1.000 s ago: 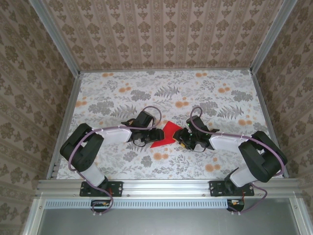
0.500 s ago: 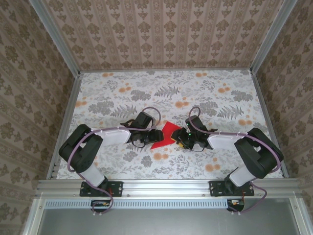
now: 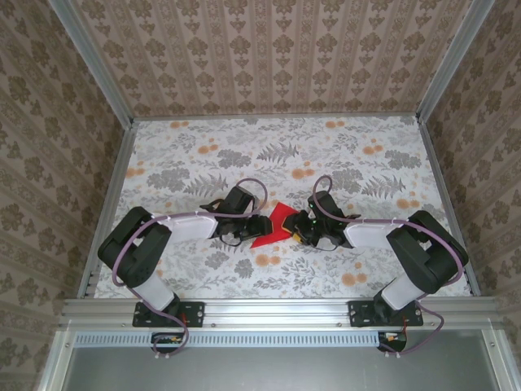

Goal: Fold a paper plane with a square sheet of paper (pick it up from the middle)
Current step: Fourth fold the wing at the center of the table.

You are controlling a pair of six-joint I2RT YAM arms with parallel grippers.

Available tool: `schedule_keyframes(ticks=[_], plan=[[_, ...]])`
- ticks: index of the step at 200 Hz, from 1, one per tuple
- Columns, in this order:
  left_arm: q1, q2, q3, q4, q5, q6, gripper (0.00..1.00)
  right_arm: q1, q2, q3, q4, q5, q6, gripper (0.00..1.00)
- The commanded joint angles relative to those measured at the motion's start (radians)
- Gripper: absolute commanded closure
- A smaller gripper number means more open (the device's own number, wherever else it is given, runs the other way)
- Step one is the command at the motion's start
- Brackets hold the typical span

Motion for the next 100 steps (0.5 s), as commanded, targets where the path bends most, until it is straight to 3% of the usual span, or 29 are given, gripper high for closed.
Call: schedule_keyframes(ticks=[1, 71, 100], plan=[[0.01, -0.016, -0.021, -0.018, 0.018, -0.016, 0.49, -0.004, 0.009, 0.0, 0.056, -0.031, 0.023, 0.59], [0.026, -0.062, -0.024, -0.027, 0.005, -0.015, 0.48, 0.005, 0.048, -0.012, 0.117, -0.057, 0.058, 0.63], [0.031, -0.104, -0.023, -0.047, -0.012, 0.007, 0.46, 0.011, 0.071, -0.012, 0.141, -0.066, 0.075, 0.73]])
